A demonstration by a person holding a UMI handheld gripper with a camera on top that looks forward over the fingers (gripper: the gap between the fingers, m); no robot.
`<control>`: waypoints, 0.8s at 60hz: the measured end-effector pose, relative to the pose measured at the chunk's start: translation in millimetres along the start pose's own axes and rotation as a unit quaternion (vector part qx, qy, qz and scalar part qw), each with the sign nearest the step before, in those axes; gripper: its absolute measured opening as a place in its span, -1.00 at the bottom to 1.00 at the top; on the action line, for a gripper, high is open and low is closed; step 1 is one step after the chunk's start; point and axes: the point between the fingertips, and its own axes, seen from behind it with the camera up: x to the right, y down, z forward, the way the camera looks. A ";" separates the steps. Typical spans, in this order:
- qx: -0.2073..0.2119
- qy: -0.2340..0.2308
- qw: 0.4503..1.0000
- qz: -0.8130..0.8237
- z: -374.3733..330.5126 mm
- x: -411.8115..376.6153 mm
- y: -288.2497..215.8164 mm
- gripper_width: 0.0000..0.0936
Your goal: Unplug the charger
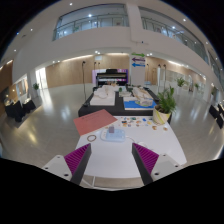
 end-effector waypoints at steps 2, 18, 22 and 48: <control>0.004 0.000 1.000 0.004 11.9 -4.1 1.3 0.82; 0.027 0.019 0.999 -0.014 146.8 -24.5 17.6 0.83; 0.026 0.021 0.999 -0.019 185.0 -26.0 25.6 0.82; 0.046 0.033 0.998 -0.007 403.0 -9.4 44.5 0.82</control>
